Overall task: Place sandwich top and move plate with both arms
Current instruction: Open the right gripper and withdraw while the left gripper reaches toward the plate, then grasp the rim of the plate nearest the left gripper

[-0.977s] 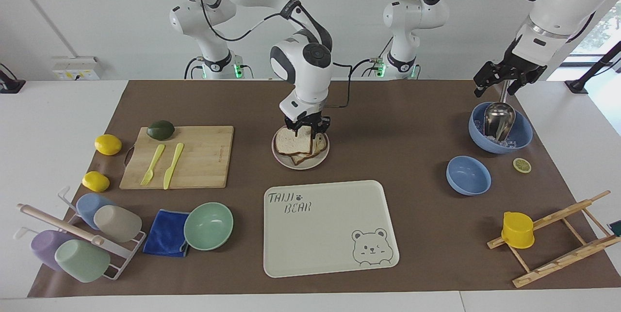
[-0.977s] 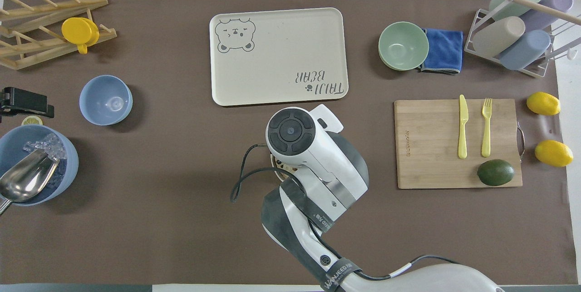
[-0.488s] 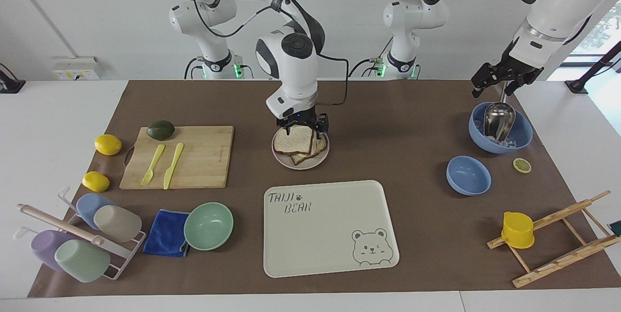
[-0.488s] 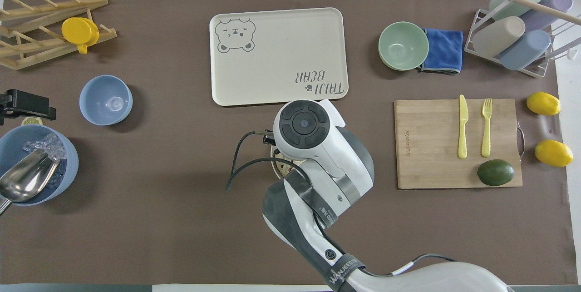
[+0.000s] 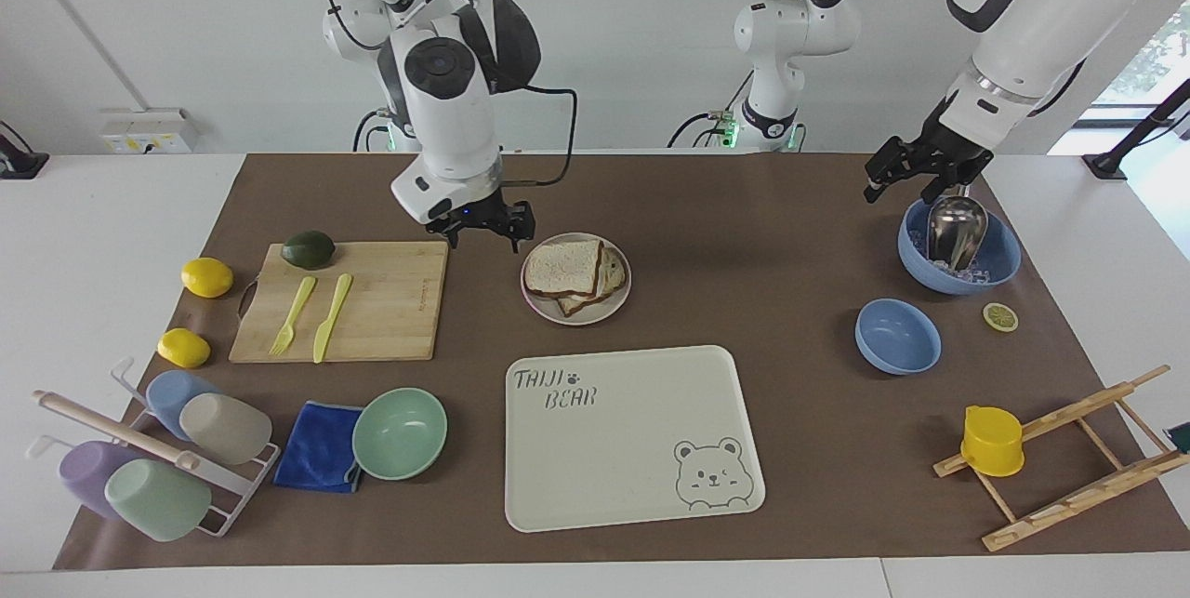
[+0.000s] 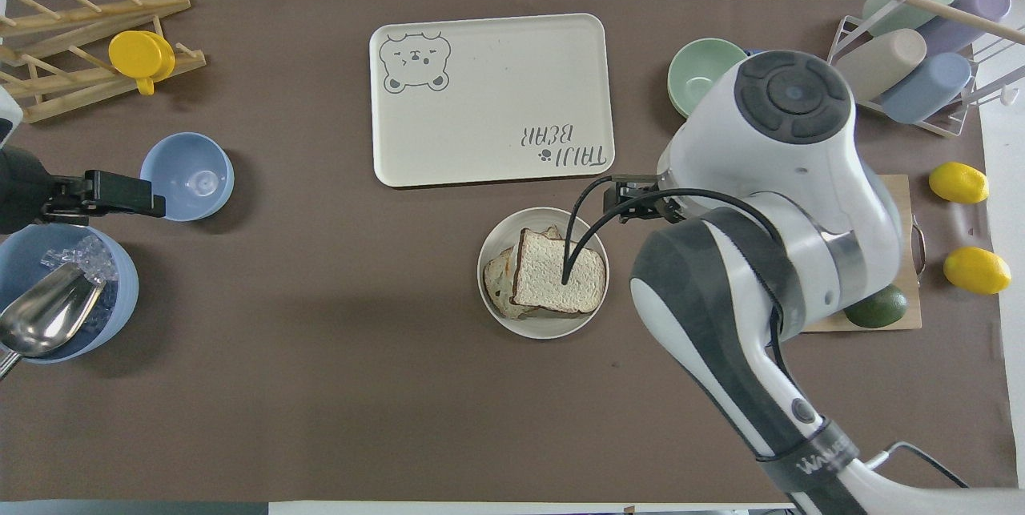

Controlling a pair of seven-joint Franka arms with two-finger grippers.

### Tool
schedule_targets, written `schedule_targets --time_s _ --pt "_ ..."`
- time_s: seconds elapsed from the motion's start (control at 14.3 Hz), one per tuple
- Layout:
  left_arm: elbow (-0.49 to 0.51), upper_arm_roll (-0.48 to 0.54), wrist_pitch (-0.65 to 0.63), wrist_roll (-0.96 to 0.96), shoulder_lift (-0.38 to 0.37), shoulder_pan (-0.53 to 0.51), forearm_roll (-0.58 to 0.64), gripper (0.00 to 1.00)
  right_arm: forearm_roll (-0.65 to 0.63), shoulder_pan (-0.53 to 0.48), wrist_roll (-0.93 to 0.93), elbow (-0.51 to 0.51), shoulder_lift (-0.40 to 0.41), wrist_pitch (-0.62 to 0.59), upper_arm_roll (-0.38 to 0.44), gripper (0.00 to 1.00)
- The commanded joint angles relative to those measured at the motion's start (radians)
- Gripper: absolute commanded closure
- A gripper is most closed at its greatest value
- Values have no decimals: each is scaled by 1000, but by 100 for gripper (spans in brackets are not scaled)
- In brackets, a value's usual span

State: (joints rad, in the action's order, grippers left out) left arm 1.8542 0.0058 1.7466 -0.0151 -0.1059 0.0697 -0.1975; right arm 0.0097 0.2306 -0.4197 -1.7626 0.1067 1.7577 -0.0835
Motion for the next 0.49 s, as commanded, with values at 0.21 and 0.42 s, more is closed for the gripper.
schedule_targets --time_s 0.21,0.42 --pt "177 6 224 -98 -17 183 -91 0 23 -217 286 -12 -149 -179 -7 0" --pt "233 6 332 -129 37 274 -132 0 21 -209 343 -15 -156 -222 52 0"
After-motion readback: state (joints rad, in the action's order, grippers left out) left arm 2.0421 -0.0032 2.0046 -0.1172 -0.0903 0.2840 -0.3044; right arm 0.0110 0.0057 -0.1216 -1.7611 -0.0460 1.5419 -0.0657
